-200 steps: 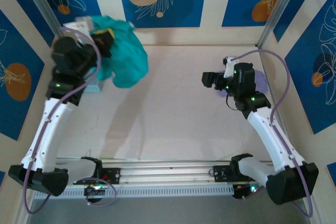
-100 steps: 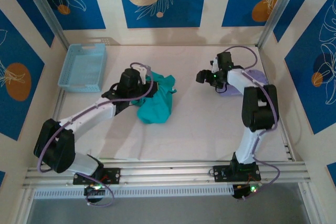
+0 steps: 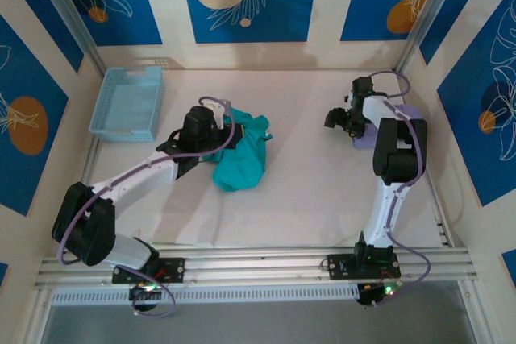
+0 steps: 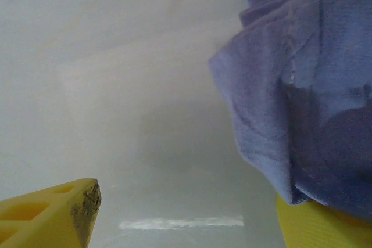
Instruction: Fold the inside-out t-shirt
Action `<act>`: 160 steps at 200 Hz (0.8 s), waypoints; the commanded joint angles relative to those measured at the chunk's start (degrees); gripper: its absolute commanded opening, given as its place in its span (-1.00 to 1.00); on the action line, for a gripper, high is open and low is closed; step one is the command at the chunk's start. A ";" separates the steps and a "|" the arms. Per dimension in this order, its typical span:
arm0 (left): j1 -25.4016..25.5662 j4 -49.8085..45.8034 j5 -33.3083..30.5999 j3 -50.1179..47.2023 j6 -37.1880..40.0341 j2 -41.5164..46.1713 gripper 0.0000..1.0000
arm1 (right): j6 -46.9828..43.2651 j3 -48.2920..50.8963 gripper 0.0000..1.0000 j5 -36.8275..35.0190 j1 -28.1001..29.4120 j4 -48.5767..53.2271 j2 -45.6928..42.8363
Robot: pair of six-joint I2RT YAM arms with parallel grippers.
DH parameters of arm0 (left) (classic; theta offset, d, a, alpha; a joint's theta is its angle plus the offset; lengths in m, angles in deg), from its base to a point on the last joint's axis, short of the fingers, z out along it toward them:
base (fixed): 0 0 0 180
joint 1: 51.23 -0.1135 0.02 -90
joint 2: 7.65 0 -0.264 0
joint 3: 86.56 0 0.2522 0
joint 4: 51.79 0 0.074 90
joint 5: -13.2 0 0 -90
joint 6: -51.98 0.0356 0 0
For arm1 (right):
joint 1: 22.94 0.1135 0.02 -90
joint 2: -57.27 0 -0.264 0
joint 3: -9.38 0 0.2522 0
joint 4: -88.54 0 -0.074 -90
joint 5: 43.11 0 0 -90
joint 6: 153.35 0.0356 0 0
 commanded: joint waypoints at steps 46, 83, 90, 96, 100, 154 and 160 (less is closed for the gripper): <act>1.23 -0.22 3.49 1.59 0.15 -0.10 -0.76 | -0.46 5.04 0.56 7.35 4.11 -5.34 -12.84; 0.80 -5.75 1.72 2.39 5.66 -0.60 0.08 | 4.59 22.52 0.55 13.57 12.86 -17.88 -29.34; 0.32 -9.98 0.79 3.37 7.68 -0.29 0.26 | 5.22 25.02 0.54 13.59 14.70 -18.74 -31.42; -0.03 -13.11 -0.66 3.81 9.42 0.64 0.36 | 5.46 26.92 0.54 14.00 16.26 -19.36 -33.18; -0.11 -14.75 -1.92 3.64 10.41 1.63 0.43 | 5.67 28.13 0.54 14.03 17.29 -19.66 -34.17; -5.57 -18.26 -9.00 -11.41 9.65 13.17 0.76 | 11.46 36.80 0.40 13.70 26.87 -26.85 -36.47; -6.65 -18.17 -7.47 -11.61 8.96 11.94 0.75 | 12.14 36.42 0.36 13.58 27.73 -26.98 -34.90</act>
